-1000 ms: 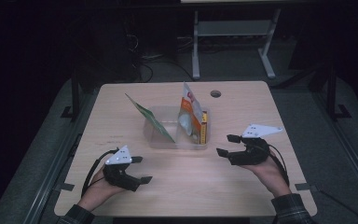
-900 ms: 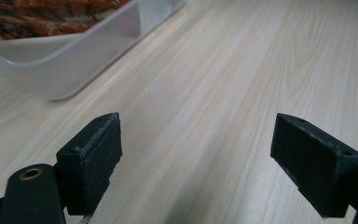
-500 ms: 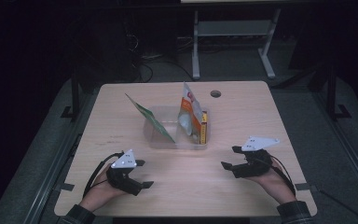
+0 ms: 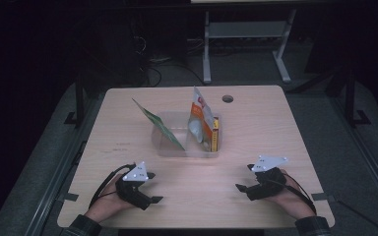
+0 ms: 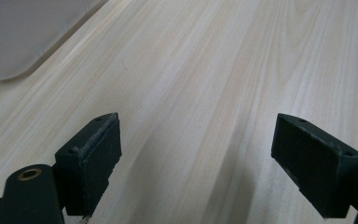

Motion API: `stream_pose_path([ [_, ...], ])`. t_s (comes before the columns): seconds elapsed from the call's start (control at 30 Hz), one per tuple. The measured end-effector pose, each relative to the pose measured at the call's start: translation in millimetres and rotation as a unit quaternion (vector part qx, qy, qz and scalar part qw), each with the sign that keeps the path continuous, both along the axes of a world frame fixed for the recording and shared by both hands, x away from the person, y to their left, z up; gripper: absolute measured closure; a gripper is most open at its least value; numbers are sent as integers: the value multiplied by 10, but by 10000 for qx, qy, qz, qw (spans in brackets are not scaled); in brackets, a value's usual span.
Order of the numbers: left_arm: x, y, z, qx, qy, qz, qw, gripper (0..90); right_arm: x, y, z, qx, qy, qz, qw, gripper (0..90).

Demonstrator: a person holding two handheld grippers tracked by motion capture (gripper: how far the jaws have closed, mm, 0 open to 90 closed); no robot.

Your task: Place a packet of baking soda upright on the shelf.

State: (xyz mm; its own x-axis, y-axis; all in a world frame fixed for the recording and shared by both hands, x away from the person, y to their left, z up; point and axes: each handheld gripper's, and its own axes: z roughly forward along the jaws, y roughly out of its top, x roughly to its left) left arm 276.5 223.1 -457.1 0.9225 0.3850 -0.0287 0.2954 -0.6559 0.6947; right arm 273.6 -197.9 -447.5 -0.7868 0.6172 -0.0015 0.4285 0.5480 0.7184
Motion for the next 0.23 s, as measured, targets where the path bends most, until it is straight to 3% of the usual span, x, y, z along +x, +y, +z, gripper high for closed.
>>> stream_pose_path([
  [0.23, -1, -14, 0, -16, -14, -7, 10000, 152, 4, -5, -4, 87, -72, -20, 9999, 164],
])
